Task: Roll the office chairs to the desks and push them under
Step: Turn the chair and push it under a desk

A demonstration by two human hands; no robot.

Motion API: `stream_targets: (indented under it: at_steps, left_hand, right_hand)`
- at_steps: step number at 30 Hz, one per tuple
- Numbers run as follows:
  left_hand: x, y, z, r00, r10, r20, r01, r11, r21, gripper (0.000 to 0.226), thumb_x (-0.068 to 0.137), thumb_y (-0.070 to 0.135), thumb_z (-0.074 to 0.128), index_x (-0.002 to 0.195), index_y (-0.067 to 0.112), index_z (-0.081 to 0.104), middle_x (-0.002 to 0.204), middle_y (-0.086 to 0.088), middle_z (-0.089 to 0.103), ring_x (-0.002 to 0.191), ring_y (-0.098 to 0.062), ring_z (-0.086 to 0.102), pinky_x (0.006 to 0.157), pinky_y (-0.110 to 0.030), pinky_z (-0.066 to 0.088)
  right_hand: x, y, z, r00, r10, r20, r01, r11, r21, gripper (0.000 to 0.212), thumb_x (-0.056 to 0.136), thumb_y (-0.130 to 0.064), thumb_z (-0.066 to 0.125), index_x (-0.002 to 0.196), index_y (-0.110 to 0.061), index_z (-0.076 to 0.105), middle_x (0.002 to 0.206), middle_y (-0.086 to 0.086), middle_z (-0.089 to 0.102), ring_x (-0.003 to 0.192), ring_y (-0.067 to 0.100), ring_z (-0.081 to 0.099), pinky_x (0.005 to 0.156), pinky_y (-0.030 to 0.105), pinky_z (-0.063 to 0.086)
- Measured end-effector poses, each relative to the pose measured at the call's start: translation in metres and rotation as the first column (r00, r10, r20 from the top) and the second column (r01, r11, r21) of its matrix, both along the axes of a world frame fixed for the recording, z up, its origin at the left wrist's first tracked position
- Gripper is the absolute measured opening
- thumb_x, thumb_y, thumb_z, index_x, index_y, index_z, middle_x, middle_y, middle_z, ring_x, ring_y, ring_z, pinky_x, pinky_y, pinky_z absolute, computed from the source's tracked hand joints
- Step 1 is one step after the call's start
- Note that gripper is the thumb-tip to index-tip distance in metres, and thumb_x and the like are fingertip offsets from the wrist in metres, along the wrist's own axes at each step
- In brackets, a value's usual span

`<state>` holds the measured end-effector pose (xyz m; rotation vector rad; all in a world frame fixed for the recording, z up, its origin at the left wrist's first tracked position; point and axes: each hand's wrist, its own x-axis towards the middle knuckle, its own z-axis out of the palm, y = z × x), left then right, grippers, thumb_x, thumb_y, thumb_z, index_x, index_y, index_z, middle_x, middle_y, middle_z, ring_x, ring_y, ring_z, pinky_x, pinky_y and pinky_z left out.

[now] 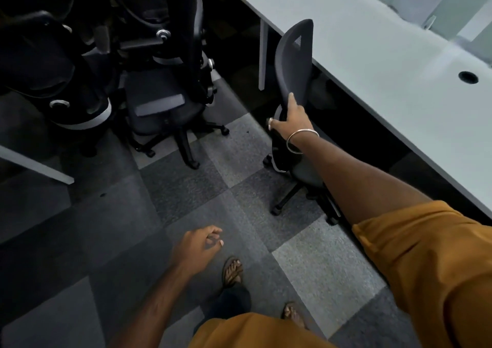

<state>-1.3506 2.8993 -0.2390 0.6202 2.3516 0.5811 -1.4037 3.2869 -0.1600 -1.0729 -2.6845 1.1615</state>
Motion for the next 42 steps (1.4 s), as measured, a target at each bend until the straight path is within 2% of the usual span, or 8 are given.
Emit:
stream_targets:
  at_steps: [2,6,10,22,29,33,38,42]
  left_hand:
    - [-0.027,-0.010,-0.004,1.000,-0.014,0.001,0.014,1.000,-0.005,0.027,0.092,0.044,0.071,0.118,0.036,0.070,0.103,0.021,0.073,0.096,0.008,0.067,0.087,-0.032,0.059]
    - [-0.063,-0.023,-0.005,0.997,-0.073,0.005,0.073,0.997,-0.027,0.025,0.094,0.039,0.072,0.119,0.034,0.071,0.106,0.018,0.073,0.096,0.006,0.067,0.085,-0.025,0.056]
    - [-0.077,-0.030,-0.005,0.994,-0.098,0.043,0.098,0.995,-0.013,0.025,0.094,0.038,0.072,0.119,0.035,0.070,0.105,0.019,0.072,0.096,0.006,0.067,0.086,-0.028,0.058]
    - [-0.092,0.046,0.027,0.940,-0.323,-0.112,0.333,0.939,0.088,0.057,0.087,0.055,0.060,0.140,0.033,0.059,0.131,0.013,0.061,0.110,-0.008,0.064,0.095,-0.039,0.055]
    - [-0.085,0.152,0.068,0.706,-0.392,-0.590,0.538,0.838,0.087,0.094,0.085,0.027,0.078,0.163,0.016,0.027,0.166,-0.013,0.021,0.145,-0.036,0.034,0.113,-0.052,0.043]
    - [-0.095,0.204,0.085,0.513,-0.507,-0.693,0.620,0.777,-0.110,0.107,0.080,0.032,0.081,0.166,0.024,0.017,0.173,-0.010,-0.004,0.159,-0.036,0.010,0.123,-0.054,0.029]
    - [-0.132,0.261,0.089,0.346,-0.689,-0.637,0.648,0.666,-0.369,0.089,0.079,0.034,0.083,0.156,0.026,0.039,0.156,-0.001,0.044,0.153,-0.027,0.029,0.126,-0.051,0.021]
    - [-0.121,0.289,0.101,0.291,-0.698,-0.655,0.659,0.642,-0.391,0.042,0.079,0.021,0.081,0.116,0.018,0.061,0.106,-0.004,0.063,0.105,-0.030,0.060,0.097,-0.041,0.044]
  right_hand:
    - [-0.019,0.003,-0.002,0.996,-0.060,0.068,0.054,0.994,0.092,0.097,0.096,-0.035,0.069,0.165,-0.019,0.003,0.151,0.021,0.045,0.133,0.039,0.050,0.106,0.046,0.044]
    - [-0.037,0.005,-0.004,0.954,-0.262,0.145,0.234,0.955,0.184,0.046,0.100,-0.032,0.059,0.137,-0.006,0.047,0.134,0.025,0.059,0.122,0.048,0.057,0.094,0.048,0.048]
    - [-0.025,-0.005,-0.010,0.945,-0.307,0.110,0.283,0.940,0.191,0.028,0.096,-0.026,0.061,0.116,-0.009,0.053,0.121,0.024,0.062,0.114,0.049,0.060,0.089,0.048,0.050]
    - [0.159,-0.031,-0.024,0.936,-0.348,0.057,0.330,0.921,0.209,0.025,0.088,-0.017,0.071,0.107,-0.027,0.060,0.097,0.004,0.069,0.097,0.035,0.066,0.075,0.039,0.048]
    - [0.222,-0.018,-0.006,0.863,-0.390,0.322,0.200,0.849,0.490,0.025,0.086,-0.032,0.065,0.105,-0.019,0.054,0.107,0.007,0.066,0.103,0.036,0.063,0.089,0.043,0.044]
    - [0.221,-0.003,0.009,0.896,-0.283,0.341,0.075,0.855,0.513,0.038,0.081,-0.040,0.072,0.108,-0.017,0.059,0.111,0.009,0.067,0.106,0.036,0.063,0.089,0.041,0.046]
    - [0.203,-0.002,0.001,0.944,-0.182,0.275,0.049,0.902,0.430,0.053,0.075,-0.051,0.077,0.118,-0.023,0.063,0.114,0.002,0.066,0.109,0.031,0.060,0.093,0.040,0.038]
    - [0.201,-0.005,-0.009,0.949,-0.244,0.198,0.167,0.925,0.341,0.049,0.077,-0.054,0.077,0.121,-0.035,0.065,0.114,-0.008,0.064,0.111,0.023,0.052,0.095,0.039,0.029]
